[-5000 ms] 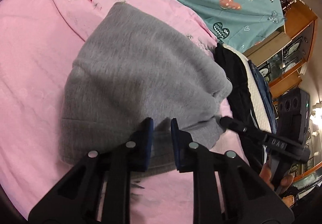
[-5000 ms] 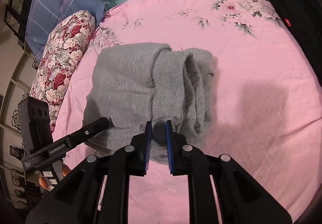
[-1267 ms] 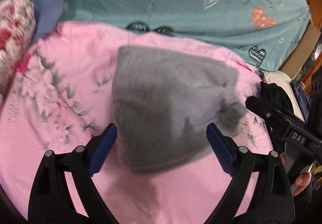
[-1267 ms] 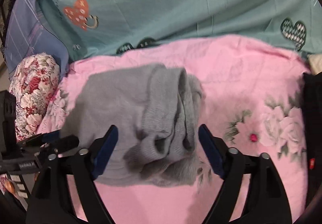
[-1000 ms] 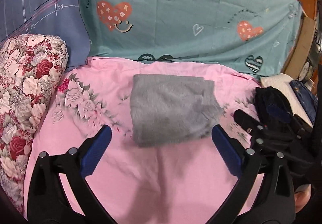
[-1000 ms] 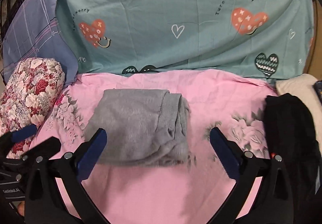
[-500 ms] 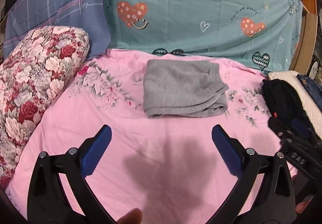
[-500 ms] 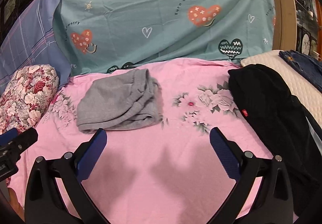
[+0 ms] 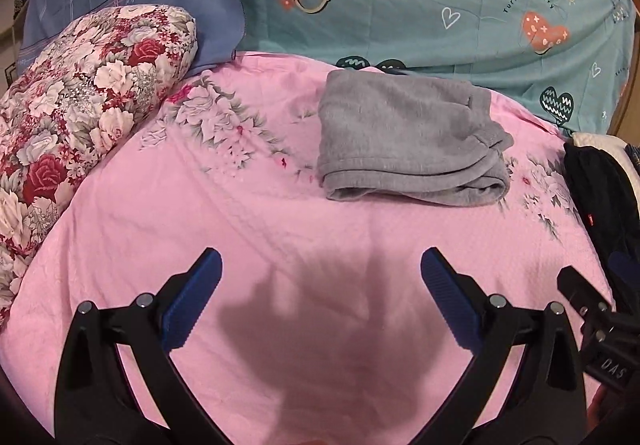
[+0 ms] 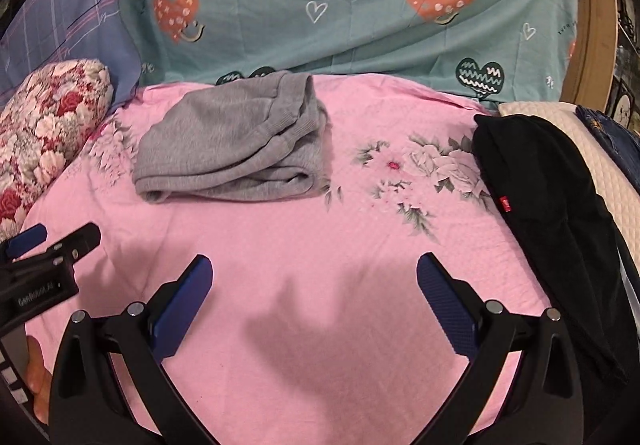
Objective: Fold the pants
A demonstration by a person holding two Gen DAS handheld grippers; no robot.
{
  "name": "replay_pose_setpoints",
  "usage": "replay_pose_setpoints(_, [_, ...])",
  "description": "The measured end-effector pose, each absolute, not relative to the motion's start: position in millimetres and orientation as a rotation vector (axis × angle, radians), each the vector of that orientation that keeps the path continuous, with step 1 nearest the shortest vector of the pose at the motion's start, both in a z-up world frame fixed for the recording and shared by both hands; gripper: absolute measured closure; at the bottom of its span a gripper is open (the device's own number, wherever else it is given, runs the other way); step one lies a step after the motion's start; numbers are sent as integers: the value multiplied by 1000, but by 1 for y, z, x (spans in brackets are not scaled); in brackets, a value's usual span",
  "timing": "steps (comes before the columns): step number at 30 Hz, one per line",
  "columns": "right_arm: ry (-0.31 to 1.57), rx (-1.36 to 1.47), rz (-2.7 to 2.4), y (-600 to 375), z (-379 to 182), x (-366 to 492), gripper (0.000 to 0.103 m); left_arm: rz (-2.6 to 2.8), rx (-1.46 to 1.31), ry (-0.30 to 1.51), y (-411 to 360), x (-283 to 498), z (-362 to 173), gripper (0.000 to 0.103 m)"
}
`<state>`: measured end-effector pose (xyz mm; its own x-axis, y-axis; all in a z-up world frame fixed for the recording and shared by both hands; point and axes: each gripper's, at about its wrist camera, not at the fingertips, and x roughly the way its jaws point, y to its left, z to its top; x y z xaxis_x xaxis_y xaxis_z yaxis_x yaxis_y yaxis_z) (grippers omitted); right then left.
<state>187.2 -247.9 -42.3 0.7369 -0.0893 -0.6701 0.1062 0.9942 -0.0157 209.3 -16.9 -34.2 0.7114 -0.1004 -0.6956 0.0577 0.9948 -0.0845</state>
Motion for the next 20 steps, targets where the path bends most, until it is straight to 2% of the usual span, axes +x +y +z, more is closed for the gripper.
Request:
replay_pose_setpoints(8, [756,-38,-118,-235,-55,191,1,-73,-39,747,-18,204,-32,2])
replay_pose_setpoints(20, [765,18,-119,-244,-54,192,1,-73,-4,766,-25,205,-39,2])
